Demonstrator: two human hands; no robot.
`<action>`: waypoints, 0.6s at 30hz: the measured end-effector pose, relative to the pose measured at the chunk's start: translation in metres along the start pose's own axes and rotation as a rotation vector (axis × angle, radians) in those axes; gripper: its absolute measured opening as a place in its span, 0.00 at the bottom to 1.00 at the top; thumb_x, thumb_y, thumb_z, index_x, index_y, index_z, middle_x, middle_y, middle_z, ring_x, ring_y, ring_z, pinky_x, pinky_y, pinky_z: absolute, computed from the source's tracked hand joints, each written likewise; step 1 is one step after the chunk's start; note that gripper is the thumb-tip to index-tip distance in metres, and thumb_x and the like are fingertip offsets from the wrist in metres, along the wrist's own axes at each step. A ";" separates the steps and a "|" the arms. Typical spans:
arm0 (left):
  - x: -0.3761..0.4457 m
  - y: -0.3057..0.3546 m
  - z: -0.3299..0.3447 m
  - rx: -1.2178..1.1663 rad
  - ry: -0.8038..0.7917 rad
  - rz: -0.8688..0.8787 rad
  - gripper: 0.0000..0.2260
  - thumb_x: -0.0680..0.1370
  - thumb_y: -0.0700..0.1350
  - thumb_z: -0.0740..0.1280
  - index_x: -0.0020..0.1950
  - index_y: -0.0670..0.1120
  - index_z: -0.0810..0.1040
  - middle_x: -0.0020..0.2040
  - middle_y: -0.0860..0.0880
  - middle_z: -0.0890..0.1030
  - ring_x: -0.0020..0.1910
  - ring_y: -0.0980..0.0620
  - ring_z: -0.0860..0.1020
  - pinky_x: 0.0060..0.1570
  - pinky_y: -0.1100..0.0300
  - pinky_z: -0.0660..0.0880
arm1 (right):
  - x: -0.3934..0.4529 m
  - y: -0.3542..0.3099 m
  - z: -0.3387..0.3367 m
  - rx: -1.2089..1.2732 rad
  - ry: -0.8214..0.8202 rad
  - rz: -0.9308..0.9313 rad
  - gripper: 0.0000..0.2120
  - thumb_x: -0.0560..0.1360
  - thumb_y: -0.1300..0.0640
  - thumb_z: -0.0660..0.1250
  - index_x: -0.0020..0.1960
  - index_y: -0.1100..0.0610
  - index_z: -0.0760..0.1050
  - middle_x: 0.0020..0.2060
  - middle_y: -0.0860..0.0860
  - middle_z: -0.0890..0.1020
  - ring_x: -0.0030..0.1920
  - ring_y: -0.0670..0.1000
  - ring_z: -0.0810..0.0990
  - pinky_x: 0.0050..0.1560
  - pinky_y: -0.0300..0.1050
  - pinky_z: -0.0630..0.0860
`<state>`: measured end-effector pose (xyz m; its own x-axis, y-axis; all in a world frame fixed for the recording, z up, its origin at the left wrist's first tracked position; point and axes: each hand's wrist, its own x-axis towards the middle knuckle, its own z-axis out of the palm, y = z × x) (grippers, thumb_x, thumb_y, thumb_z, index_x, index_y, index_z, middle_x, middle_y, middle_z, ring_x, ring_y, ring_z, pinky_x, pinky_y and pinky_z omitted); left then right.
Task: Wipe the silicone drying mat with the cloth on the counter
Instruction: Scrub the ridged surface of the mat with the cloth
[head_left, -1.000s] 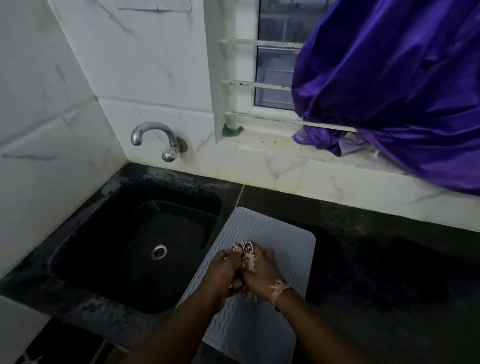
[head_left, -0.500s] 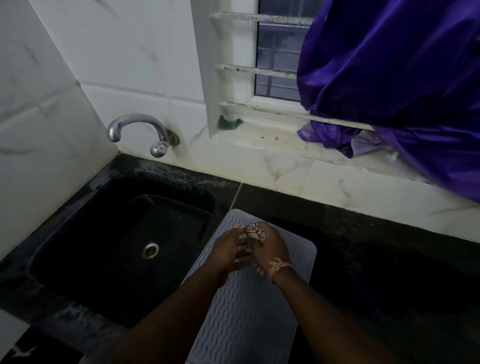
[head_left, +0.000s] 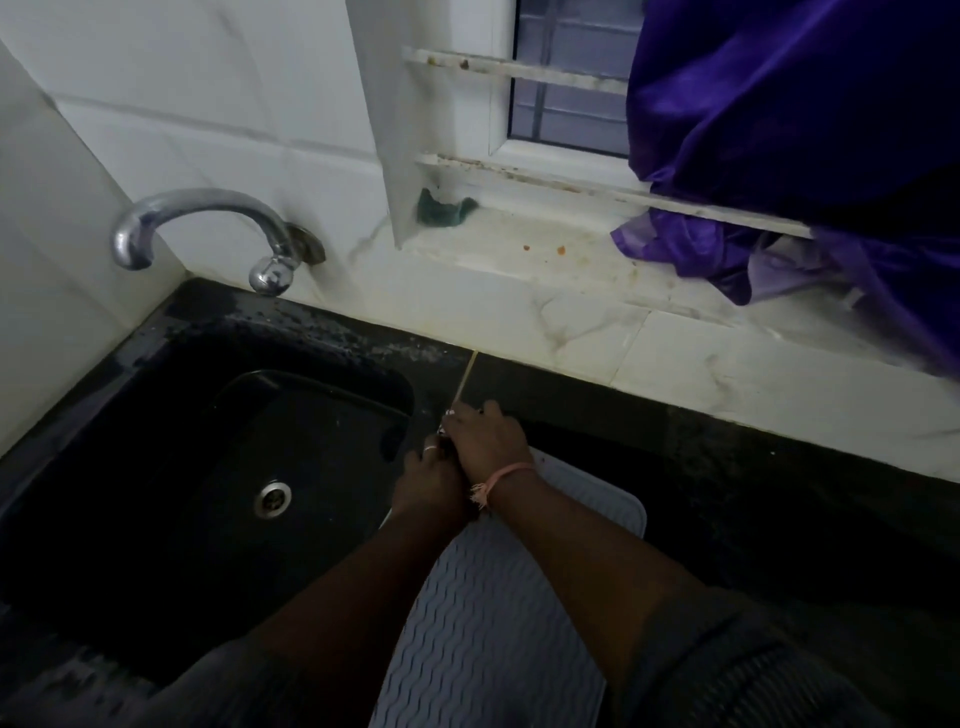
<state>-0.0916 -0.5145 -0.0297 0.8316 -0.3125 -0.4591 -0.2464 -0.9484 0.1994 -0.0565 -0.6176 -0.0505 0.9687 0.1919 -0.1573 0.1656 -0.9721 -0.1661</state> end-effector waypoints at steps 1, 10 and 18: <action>0.002 0.000 0.002 0.019 -0.011 -0.024 0.34 0.80 0.55 0.68 0.82 0.47 0.58 0.82 0.44 0.57 0.78 0.41 0.58 0.74 0.47 0.63 | 0.000 0.002 0.003 -0.033 -0.009 -0.011 0.19 0.85 0.54 0.56 0.74 0.52 0.72 0.75 0.52 0.69 0.67 0.61 0.70 0.56 0.54 0.74; 0.017 0.017 -0.003 0.098 -0.125 -0.124 0.39 0.78 0.55 0.71 0.83 0.44 0.56 0.83 0.41 0.53 0.80 0.39 0.54 0.75 0.43 0.63 | -0.016 0.021 -0.008 -0.157 -0.105 0.021 0.18 0.85 0.52 0.58 0.72 0.53 0.72 0.69 0.54 0.72 0.65 0.61 0.71 0.52 0.56 0.77; 0.010 0.023 -0.011 -0.084 -0.098 -0.238 0.51 0.72 0.50 0.79 0.84 0.44 0.48 0.81 0.43 0.50 0.77 0.38 0.57 0.73 0.41 0.68 | -0.039 0.034 -0.024 -0.294 -0.222 0.072 0.18 0.82 0.55 0.63 0.71 0.57 0.73 0.65 0.56 0.74 0.63 0.62 0.72 0.54 0.58 0.78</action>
<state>-0.0837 -0.5391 -0.0201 0.8080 -0.0890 -0.5825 -0.0041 -0.9894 0.1454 -0.0838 -0.6610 -0.0268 0.9216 0.1149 -0.3707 0.1756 -0.9753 0.1343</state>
